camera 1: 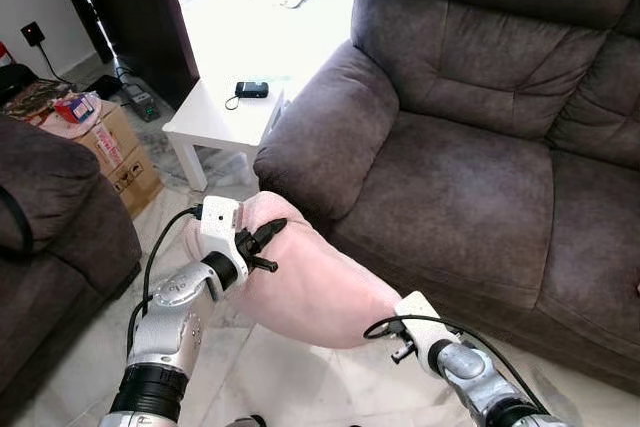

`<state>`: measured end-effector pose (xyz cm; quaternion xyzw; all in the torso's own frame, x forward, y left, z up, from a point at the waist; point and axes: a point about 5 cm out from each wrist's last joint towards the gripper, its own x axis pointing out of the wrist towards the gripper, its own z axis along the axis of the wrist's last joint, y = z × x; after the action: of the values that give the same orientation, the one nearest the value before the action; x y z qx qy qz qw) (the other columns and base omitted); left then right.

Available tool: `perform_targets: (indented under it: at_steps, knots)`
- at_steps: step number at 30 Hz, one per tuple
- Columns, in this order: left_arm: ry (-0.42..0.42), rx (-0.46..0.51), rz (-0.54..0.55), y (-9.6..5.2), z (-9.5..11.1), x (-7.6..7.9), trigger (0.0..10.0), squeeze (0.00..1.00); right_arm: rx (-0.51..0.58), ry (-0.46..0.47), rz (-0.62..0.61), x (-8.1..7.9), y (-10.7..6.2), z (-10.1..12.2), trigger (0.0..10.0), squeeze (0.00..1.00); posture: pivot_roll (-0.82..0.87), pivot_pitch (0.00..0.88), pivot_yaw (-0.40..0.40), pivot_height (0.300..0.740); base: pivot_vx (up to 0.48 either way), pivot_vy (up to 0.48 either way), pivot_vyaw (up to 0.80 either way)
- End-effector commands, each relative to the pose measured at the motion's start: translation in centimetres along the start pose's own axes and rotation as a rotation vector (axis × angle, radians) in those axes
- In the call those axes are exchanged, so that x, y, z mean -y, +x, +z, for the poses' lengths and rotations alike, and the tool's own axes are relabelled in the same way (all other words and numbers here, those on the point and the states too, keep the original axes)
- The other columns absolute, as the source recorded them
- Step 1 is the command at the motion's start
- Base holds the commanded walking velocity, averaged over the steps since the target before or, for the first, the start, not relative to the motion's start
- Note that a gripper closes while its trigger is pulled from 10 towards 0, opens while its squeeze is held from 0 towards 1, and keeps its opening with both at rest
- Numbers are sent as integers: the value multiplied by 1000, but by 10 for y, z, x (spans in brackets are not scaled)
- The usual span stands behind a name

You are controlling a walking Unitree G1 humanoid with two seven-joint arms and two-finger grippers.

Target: Move the pillow to the sofa from floor

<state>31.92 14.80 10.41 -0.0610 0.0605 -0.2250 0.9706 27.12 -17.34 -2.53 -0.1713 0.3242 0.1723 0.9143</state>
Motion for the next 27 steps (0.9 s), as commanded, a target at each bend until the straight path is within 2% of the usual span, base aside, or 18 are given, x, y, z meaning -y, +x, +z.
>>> perform_targets:
  at_steps: [1, 7, 12, 17, 21, 22, 27]
  knots:
    - [50, 15, 24, 4, 2, 0, 10000, 0, 108, 56, -24, 9, 1, 20, 10000, 0, 174, 96, -99, 740, 0, 0, 0]
    - [74, -8, 58, 6, -5, 2, 10000, 0, 191, 72, -43, 20, 0, 36, 10000, 0, 169, 77, -116, 740, 0, 0, 0]
    - [174, -63, 83, 10, -16, 3, 10000, 0, 305, 140, -87, 32, -3, 58, 10000, 0, 170, 56, -122, 740, 0, 0, 0]
    - [187, -21, 161, 16, -11, 1, 10000, 0, 405, 172, -72, 31, -4, 75, 10000, 0, 172, 44, -151, 740, 0, 0, 0]
    - [172, 35, 254, 17, -7, -1, 10000, 0, 504, 249, -83, 34, -7, 88, 10000, 0, 171, 45, -162, 740, 0, 0, 0]
    - [172, 50, 270, 18, -6, 0, 10000, 0, 544, 301, -96, 37, -9, 93, 10000, 0, 168, 47, -167, 740, 0, 0, 0]
    - [194, 51, 268, 21, -8, 4, 10000, 0, 582, 337, -97, 39, -11, 97, 10000, 0, 167, 52, -174, 740, 0, 0, 0]
